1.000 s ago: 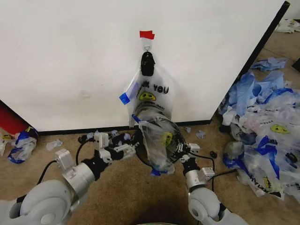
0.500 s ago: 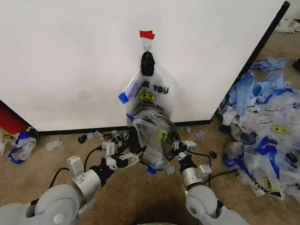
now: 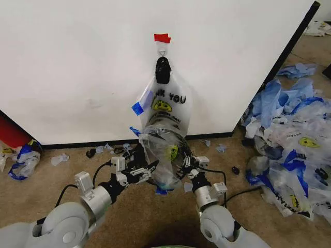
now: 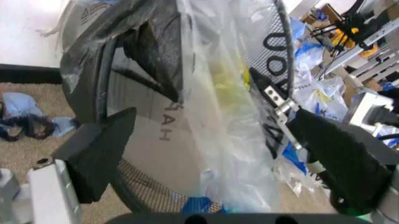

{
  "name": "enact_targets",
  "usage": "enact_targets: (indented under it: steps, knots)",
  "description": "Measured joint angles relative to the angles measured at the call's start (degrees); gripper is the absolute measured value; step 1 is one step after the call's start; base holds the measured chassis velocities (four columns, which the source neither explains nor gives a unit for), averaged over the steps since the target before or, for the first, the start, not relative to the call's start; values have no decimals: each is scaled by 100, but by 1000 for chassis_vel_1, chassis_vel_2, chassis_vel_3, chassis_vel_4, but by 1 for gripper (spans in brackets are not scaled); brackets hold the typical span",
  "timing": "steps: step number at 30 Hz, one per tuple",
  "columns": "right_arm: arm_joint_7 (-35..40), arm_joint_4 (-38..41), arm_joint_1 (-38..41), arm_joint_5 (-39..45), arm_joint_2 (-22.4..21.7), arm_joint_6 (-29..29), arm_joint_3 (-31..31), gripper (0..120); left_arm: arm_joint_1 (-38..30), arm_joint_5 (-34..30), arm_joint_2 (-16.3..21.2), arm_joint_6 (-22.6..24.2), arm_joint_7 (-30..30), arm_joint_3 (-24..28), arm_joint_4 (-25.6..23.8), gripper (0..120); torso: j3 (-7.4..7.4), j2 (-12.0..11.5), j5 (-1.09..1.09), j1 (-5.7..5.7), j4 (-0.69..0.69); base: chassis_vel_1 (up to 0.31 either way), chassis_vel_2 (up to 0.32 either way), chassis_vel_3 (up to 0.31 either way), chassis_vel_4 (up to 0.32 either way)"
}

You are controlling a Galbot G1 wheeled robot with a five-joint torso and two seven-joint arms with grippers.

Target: Pick up the garbage bag from the wall and place it over the trash bin.

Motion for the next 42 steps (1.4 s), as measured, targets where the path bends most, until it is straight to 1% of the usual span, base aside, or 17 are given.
enact_targets:
  steps: [17,21,23,24,25,26,27,29,31,33,34,38,39,42]
  knots:
    - [-26,-66,27,-38,11,1,-36,0,-141,4,-169,4,3,340,180,100,0,0,0,0,0,0,0,0,0]
    - [-36,-93,21,-41,1,10,-18,0,-196,1,-229,5,-2,396,214,98,0,0,0,0,0,0,0,0,0]
    - [-40,-95,20,-41,-3,14,-17,0,-217,-8,-248,5,-11,402,219,94,0,0,0,0,0,0,0,0,0]
    - [-43,-95,23,-41,-4,15,-17,0,-232,-17,-267,5,-44,407,220,89,0,0,1,0,0,0,0,0,0]
    - [-43,-95,23,-41,-4,15,-17,0,-232,-17,-267,5,-44,407,220,89,0,0,1,0,0,0,0,0,0]
    - [-44,-95,31,-41,-4,15,-17,0,-240,-29,-282,8,-71,409,218,86,0,0,1,0,0,0,0,0,0]
    - [-44,-95,41,-39,-4,16,-17,0,-252,-39,-296,11,-86,414,215,79,0,0,0,0,0,0,0,0,0]
    - [-44,-95,58,-36,-4,16,-19,0,-269,-43,-314,17,-95,428,216,73,0,0,1,0,0,0,0,0,0]
    - [-44,-95,69,-35,-6,16,-30,0,-279,-43,-326,20,-99,445,233,63,-1,0,0,0,0,0,0,0,0]
    - [-44,-96,72,-34,-8,15,-34,0,-281,-43,-330,21,-99,449,238,61,-1,0,0,0,0,0,0,0,0]
    - [-44,-95,77,-34,-9,15,-41,0,-281,-43,-336,21,-99,452,248,55,-1,0,0,0,0,0,0,0,0]
    - [-44,-110,78,-36,-2,14,-61,0,-282,-40,-347,19,-91,466,292,36,-1,0,0,0,0,0,0,0,0]
    - [-44,-110,78,-36,-2,14,-61,0,-282,-40,-347,19,-91,466,292,36,-1,0,0,0,0,0,0,0,0]
    - [-44,-128,79,-38,12,13,-74,0,-293,-38,-345,13,-87,467,313,25,-1,0,0,0,0,0,0,0,0]
